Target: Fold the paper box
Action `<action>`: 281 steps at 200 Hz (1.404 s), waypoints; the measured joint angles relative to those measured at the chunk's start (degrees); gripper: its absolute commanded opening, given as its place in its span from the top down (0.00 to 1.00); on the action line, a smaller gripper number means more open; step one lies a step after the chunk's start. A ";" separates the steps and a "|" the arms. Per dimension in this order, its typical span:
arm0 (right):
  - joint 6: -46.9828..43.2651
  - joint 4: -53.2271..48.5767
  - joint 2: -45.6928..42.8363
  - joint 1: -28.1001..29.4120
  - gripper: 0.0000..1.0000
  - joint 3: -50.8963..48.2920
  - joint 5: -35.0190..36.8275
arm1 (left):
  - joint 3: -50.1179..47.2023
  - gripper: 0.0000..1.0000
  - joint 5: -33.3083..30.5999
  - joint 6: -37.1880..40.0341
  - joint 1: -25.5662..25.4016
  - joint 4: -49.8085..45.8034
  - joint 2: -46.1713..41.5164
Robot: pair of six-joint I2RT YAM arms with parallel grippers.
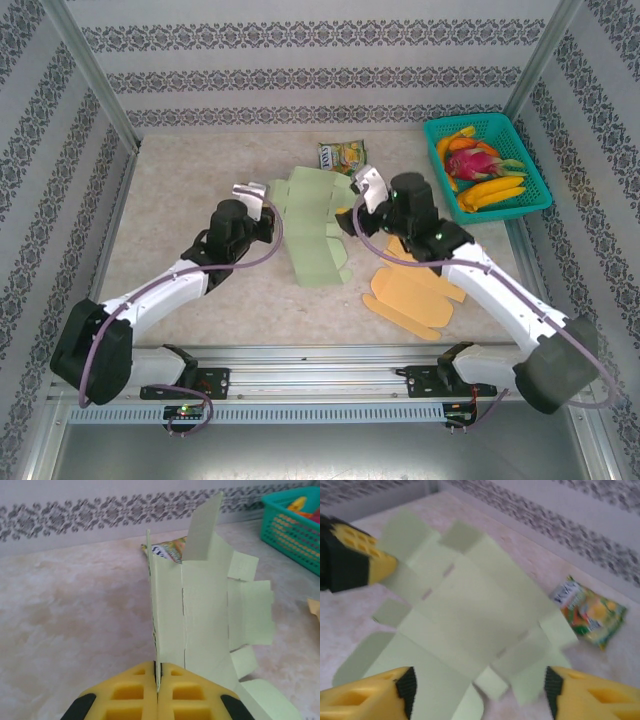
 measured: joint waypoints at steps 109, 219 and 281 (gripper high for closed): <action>-39.12 -31.26 19.17 -8.07 0.45 27.91 -17.42 | -9.42 1.00 6.73 9.25 0.00 12.13 -10.93; -49.72 -46.84 28.81 -10.64 0.63 39.67 -14.91 | -12.50 1.00 10.75 12.37 0.00 17.51 -10.93; -50.95 -49.77 29.00 -10.75 0.71 40.57 -15.54 | -12.55 1.00 10.78 12.50 0.00 17.88 -10.91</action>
